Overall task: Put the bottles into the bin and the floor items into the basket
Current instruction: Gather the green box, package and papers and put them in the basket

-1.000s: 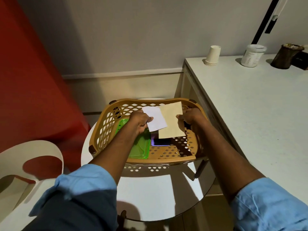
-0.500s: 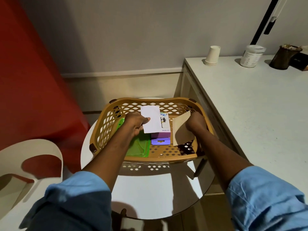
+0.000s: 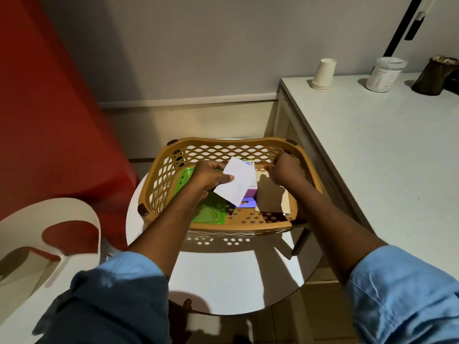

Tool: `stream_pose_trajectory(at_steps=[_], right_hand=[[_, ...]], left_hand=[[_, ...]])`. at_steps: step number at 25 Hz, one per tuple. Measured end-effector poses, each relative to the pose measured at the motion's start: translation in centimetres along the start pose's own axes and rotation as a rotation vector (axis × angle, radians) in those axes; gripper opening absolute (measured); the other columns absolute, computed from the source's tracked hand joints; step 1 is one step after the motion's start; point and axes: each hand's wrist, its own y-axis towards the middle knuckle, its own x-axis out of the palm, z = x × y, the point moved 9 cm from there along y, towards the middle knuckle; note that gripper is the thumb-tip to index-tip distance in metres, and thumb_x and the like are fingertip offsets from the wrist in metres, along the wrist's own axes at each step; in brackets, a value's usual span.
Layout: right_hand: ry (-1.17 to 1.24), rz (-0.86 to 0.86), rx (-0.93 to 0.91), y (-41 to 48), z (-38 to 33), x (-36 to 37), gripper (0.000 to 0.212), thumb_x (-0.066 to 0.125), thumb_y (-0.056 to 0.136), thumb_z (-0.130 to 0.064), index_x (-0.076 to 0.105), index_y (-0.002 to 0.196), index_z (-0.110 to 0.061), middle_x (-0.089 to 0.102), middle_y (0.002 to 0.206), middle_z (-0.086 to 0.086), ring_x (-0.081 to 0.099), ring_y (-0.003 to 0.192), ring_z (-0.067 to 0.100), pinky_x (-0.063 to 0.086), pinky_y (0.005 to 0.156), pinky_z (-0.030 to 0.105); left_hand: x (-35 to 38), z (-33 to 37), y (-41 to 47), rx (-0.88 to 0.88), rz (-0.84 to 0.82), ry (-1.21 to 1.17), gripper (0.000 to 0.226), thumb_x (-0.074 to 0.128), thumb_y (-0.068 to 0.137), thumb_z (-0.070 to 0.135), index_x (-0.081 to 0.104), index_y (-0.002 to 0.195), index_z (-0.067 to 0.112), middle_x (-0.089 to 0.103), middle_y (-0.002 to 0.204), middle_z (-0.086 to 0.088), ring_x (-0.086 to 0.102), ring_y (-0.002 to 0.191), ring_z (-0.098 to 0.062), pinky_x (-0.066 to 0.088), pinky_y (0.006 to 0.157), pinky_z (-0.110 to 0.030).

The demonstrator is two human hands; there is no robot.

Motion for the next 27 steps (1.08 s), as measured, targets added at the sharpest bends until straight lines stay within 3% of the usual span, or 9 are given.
stream_pose_trajectory(at_steps=[4,8,11,14,16,18,22,25,27], right_hand=[[0.257,-0.494,0.091,-1.5,-1.9,2.3,0.029,0.064,0.090,-0.040,0.068,0.094,-0.012,0.068,0.097,0.011,0.066,0.083,0.021,0.057,0.065,0.027],[0.256,-0.718,0.099,-3.4,-1.5,3.3,0.039,0.062,0.089,-0.043,0.060,0.112,-0.011,0.065,0.109,0.007,0.065,0.094,0.021,0.056,0.069,0.027],[0.229,-0.753,0.118,-3.9,-0.6,3.9,0.041,0.067,0.087,-0.038,0.058,0.119,-0.013,0.068,0.102,0.003,0.068,0.091,0.018,0.057,0.067,0.025],[-0.019,-0.734,0.017,-3.9,0.0,4.6,0.036,0.074,0.083,-0.025,0.064,0.116,-0.015,0.069,0.094,-0.002,0.064,0.077,0.008,0.047,0.055,0.015],[-0.162,-0.698,-0.044,-4.0,0.4,4.9,0.039,0.073,0.084,-0.025,0.064,0.119,-0.012,0.068,0.097,-0.003,0.059,0.082,0.010,0.046,0.066,0.018],[-0.272,-0.668,-0.065,-4.2,1.0,5.4,0.041,0.071,0.085,-0.023,0.062,0.122,-0.007,0.067,0.113,0.005,0.060,0.096,0.017,0.049,0.080,0.025],[-0.398,-0.695,0.026,-4.8,2.5,6.3,0.044,0.072,0.082,-0.013,0.062,0.123,-0.002,0.066,0.121,0.013,0.062,0.111,0.026,0.049,0.100,0.035],[-0.426,-0.741,0.039,-5.2,2.6,7.2,0.044,0.069,0.085,-0.013,0.058,0.126,-0.002,0.064,0.123,0.014,0.062,0.105,0.023,0.048,0.100,0.035],[-0.403,-0.792,0.085,-5.8,2.7,7.8,0.040,0.068,0.086,-0.014,0.058,0.123,-0.003,0.065,0.110,0.011,0.057,0.087,0.019,0.048,0.088,0.032]], left_hand=[[1.3,1.0,-0.1,0.068,-0.072,0.178,0.043,0.078,0.073,-0.003,0.065,0.114,-0.001,0.069,0.111,-0.021,0.066,0.084,-0.026,0.054,0.061,-0.028],[2.3,0.4,0.1,0.091,-0.168,0.291,0.041,0.078,0.073,-0.001,0.066,0.112,-0.002,0.070,0.109,-0.019,0.066,0.084,-0.024,0.056,0.068,-0.032],[3.5,0.3,-0.1,0.143,-0.273,0.450,0.041,0.080,0.073,0.004,0.069,0.113,0.003,0.067,0.105,-0.009,0.063,0.082,-0.015,0.050,0.055,-0.017],[5.0,0.0,-0.4,0.201,-0.360,0.601,0.041,0.081,0.073,0.009,0.071,0.113,0.007,0.063,0.109,-0.001,0.057,0.097,-0.014,0.047,0.062,-0.019],[5.9,-0.4,-0.5,0.239,-0.375,0.691,0.044,0.082,0.072,0.011,0.070,0.113,0.005,0.065,0.109,-0.005,0.056,0.098,-0.016,0.050,0.070,-0.025],[6.5,-0.9,-0.5,0.260,-0.363,0.759,0.045,0.083,0.070,0.011,0.069,0.112,0.002,0.069,0.110,-0.012,0.060,0.094,-0.021,0.053,0.080,-0.035],[6.2,-1.2,-0.4,0.293,-0.290,0.835,0.044,0.081,0.071,0.006,0.067,0.113,0.002,0.070,0.108,-0.014,0.065,0.099,-0.028,0.054,0.085,-0.039],[5.7,-1.3,-0.9,0.297,-0.268,0.858,0.042,0.080,0.072,0.005,0.068,0.112,0.001,0.070,0.109,-0.014,0.065,0.101,-0.028,0.054,0.088,-0.039],[5.2,-1.4,-1.2,0.290,-0.234,0.857,0.039,0.080,0.072,0.004,0.068,0.110,0.000,0.070,0.109,-0.015,0.065,0.101,-0.029,0.053,0.086,-0.038]])
